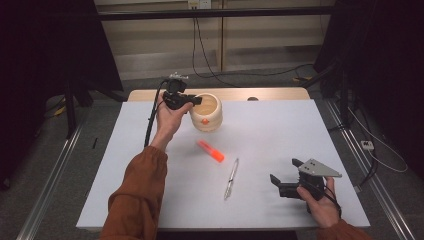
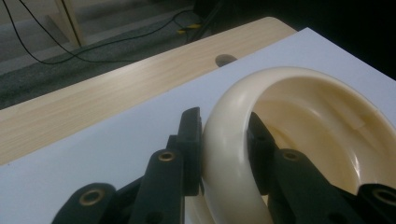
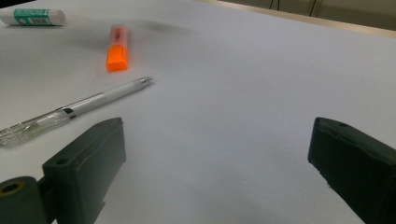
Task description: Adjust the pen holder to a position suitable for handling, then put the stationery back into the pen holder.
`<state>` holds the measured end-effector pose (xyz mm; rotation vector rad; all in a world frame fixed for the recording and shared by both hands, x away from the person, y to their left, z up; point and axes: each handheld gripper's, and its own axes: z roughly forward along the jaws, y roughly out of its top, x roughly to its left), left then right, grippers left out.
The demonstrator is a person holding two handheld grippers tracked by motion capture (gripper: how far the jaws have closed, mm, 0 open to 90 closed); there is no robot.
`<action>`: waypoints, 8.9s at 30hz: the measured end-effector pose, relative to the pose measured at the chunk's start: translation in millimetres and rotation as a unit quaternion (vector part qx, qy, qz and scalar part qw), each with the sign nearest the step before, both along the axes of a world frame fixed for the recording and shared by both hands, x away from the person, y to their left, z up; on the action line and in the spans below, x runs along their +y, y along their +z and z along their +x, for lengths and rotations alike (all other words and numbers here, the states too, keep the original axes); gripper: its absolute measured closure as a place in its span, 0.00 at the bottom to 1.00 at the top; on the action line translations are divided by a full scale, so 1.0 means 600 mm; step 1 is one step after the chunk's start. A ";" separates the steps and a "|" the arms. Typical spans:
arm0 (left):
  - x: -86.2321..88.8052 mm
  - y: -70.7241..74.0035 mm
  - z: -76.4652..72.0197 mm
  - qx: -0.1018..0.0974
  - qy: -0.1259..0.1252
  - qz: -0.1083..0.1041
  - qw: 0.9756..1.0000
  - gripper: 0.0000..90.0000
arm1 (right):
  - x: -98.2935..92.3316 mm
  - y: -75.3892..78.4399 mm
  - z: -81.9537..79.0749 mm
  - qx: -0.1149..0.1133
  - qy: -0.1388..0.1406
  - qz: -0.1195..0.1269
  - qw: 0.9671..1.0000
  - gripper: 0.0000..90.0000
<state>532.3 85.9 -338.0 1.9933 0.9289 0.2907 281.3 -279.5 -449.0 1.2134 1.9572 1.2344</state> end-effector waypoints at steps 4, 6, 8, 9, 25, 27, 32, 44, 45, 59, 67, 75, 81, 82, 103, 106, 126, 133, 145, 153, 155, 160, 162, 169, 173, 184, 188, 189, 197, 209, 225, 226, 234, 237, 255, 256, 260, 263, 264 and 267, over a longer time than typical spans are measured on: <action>-0.001 0.012 -0.024 -0.010 -0.006 -0.008 1.000 0.81 | 0.000 0.000 0.001 0.000 0.000 -0.002 1.000 0.04; 0.000 0.017 -0.034 -0.014 -0.011 -0.001 1.000 0.81 | 0.000 0.000 0.001 0.000 -0.002 -0.002 1.000 0.04; 0.004 0.020 -0.042 -0.009 -0.014 -0.001 1.000 0.81 | -0.001 0.000 0.001 0.000 -0.002 -0.002 1.000 0.04; 0.005 0.021 -0.047 -0.006 -0.016 -0.002 1.000 0.81 | -0.001 0.000 0.001 0.000 -0.003 -0.002 1.000 0.04; 0.047 0.006 -0.133 0.037 -0.022 -0.017 0.999 0.81 | 0.000 0.000 0.002 0.001 -0.005 -0.003 1.000 0.04; 0.049 0.004 -0.142 0.039 -0.025 -0.010 0.999 0.81 | 0.000 0.000 0.001 0.001 -0.006 -0.003 1.000 0.04; 0.050 -0.009 -0.169 0.053 -0.031 -0.010 0.998 0.81 | -0.001 0.000 0.001 0.001 -0.008 -0.003 1.000 0.04; 0.050 -0.036 -0.209 0.075 -0.035 -0.017 0.996 0.80 | -0.001 -0.001 0.002 0.002 -0.005 -0.004 1.000 0.04; 0.050 -0.036 -0.209 0.075 -0.035 -0.017 0.996 0.80 | -0.001 -0.001 0.002 0.002 -0.005 -0.004 1.000 0.04; 0.038 -0.069 -0.229 0.110 -0.044 0.003 0.993 0.80 | 0.000 -0.001 0.002 0.003 -0.003 -0.006 1.000 0.04; 0.036 -0.081 -0.228 0.121 -0.041 0.009 0.992 0.80 | 0.001 -0.001 0.002 0.003 0.000 -0.007 1.000 0.04; 0.028 -0.091 -0.228 0.127 -0.043 0.011 0.991 0.80 | 0.002 -0.001 0.002 0.003 0.002 -0.008 1.000 0.04; 0.028 -0.093 -0.228 0.130 -0.039 0.008 0.991 0.78 | 0.002 -0.001 0.002 0.004 0.004 -0.009 1.000 0.04; 0.029 -0.093 -0.227 0.132 -0.039 0.007 0.990 0.77 | 0.002 -0.002 0.002 0.004 0.004 -0.009 1.000 0.04; 0.034 -0.079 -0.231 0.089 -0.055 0.004 0.995 0.40 | 0.004 -0.002 0.002 0.006 0.007 -0.010 1.000 0.04; 0.035 -0.075 -0.232 0.087 -0.056 -0.002 0.995 0.33 | 0.004 -0.002 0.002 0.006 0.008 -0.011 1.000 0.04; 0.081 -0.040 -0.236 0.004 -0.099 -0.051 0.994 0.06 | 0.003 0.000 0.004 0.005 0.007 -0.003 1.000 0.04; 0.121 -0.022 -0.232 -0.026 -0.058 -0.063 0.996 0.06 | 0.004 -0.001 0.006 0.005 0.008 -0.004 1.000 0.04; 0.176 0.001 -0.227 -0.053 -0.037 -0.054 0.996 0.06 | 0.001 -0.001 0.003 0.004 0.008 -0.004 1.000 0.04; 0.201 -0.007 -0.215 -0.055 -0.020 -0.040 0.998 0.06 | 0.003 -0.001 0.003 0.006 0.011 -0.005 1.000 0.04; 0.209 -0.010 -0.210 -0.053 -0.021 -0.035 0.998 0.06 | 0.002 -0.001 0.004 0.003 0.010 -0.005 1.000 0.04; 0.227 -0.018 -0.203 -0.051 0.000 -0.024 0.998 0.06 | 0.006 -0.001 0.007 0.004 0.011 -0.005 1.000 0.04; 0.231 -0.019 -0.201 -0.051 -0.002 -0.022 0.998 0.06 | 0.006 -0.002 0.008 0.008 0.009 -0.005 1.000 0.04; 0.243 -0.021 -0.191 -0.030 -0.011 0.014 0.999 0.07 | 0.004 -0.001 0.003 0.004 0.015 -0.006 1.000 0.04; 0.251 -0.029 -0.180 -0.010 -0.018 0.023 1.000 0.07 | 0.005 -0.001 0.003 0.006 0.015 -0.005 1.000 0.04; 0.271 -0.062 -0.157 0.038 -0.004 0.054 0.998 0.12 | 0.006 -0.002 0.005 0.007 0.015 -0.007 1.000 0.04; 0.266 -0.070 -0.152 0.049 -0.018 0.086 0.995 0.12 | 0.006 -0.002 0.005 0.006 0.019 -0.007 1.000 0.04; 0.264 -0.073 -0.151 0.050 -0.027 0.098 0.994 0.12 | 0.006 -0.002 0.005 0.006 0.019 -0.007 1.000 0.04; 0.254 -0.093 -0.143 0.064 -0.048 0.155 0.985 0.15 | 0.007 -0.002 0.005 0.006 0.019 -0.007 1.000 0.04; 0.260 -0.122 -0.127 0.102 -0.068 0.194 0.973 0.26 | 0.007 -0.002 0.005 0.005 0.020 -0.010 1.000 0.04; 0.252 -0.147 -0.116 0.139 -0.082 0.232 0.959 0.61 | 0.007 -0.002 0.005 0.005 0.021 -0.011 1.000 0.04; 0.252 -0.149 -0.115 0.143 -0.084 0.237 0.957 0.62 | 0.007 -0.002 0.005 0.005 0.021 -0.011 1.000 0.04; 0.248 -0.148 -0.111 0.151 -0.081 0.242 0.955 0.68 | 0.008 -0.003 0.005 0.005 0.022 -0.012 1.000 0.04; 0.246 -0.148 -0.111 0.149 -0.085 0.247 0.954 0.72 | 0.008 -0.003 0.005 0.006 0.022 -0.013 1.000 0.04; 0.243 -0.146 -0.120 0.136 -0.088 0.248 0.955 0.73 | 0.008 -0.003 0.005 0.006 0.023 -0.013 1.000 0.04; 0.243 -0.145 -0.120 0.134 -0.090 0.251 0.954 0.73 | 0.008 -0.003 0.005 0.006 0.023 -0.012 1.000 0.04; 0.243 -0.142 -0.121 0.134 -0.092 0.240 0.957 0.73 | 0.008 -0.003 0.005 0.006 0.023 -0.012 1.000 0.04; 0.245 -0.137 -0.123 0.130 -0.094 0.228 0.960 0.73 | 0.008 -0.003 0.005 0.006 0.023 -0.012 1.000 0.04; 0.245 -0.135 -0.123 0.129 -0.096 0.225 0.961 0.73 | 0.008 -0.003 0.005 0.006 0.023 -0.012 1.000 0.04; 0.247 -0.126 -0.127 0.119 -0.094 0.212 0.965 0.73 | 0.008 -0.003 0.005 0.006 0.023 -0.012 1.000 0.04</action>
